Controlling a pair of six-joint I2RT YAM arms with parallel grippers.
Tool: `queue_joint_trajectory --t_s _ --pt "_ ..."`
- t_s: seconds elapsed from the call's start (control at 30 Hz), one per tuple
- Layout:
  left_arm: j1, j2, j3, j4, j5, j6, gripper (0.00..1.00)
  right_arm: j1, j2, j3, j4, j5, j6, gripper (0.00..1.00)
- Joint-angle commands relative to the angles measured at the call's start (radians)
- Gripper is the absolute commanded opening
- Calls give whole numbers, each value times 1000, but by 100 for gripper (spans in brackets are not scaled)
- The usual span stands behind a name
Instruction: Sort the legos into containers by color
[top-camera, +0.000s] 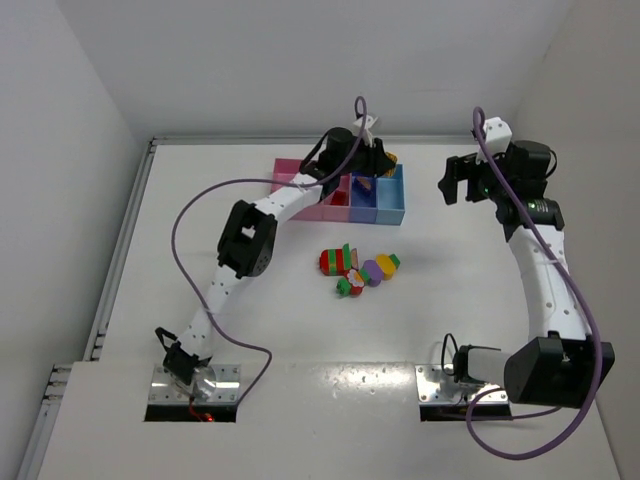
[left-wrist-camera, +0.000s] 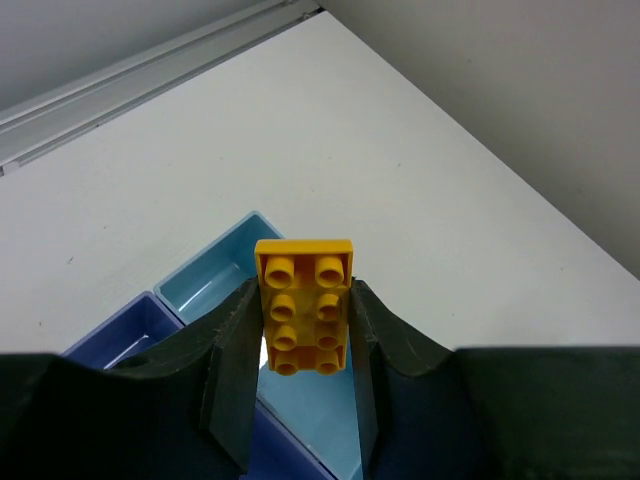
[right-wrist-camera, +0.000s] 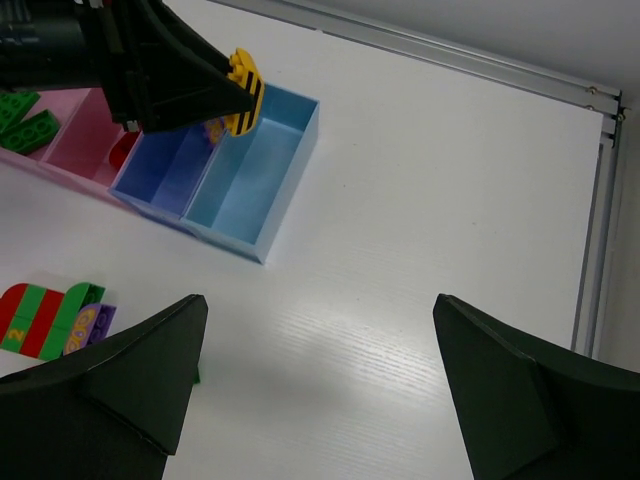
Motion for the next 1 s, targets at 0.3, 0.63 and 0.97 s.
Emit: queue_joint_trajectory --t_s 0.3,0.63,0.97 --pt "-33 118 146 111 -84 -5 66 -9 -11 21 -14 14 30 95" --pt "-3 -124 48 105 -47 59 83 9 12 -24 -115 -244 -209 95" --pt "149 -733 -518 -342 182 391 83 152 130 -14 -217 -372 -404 95"
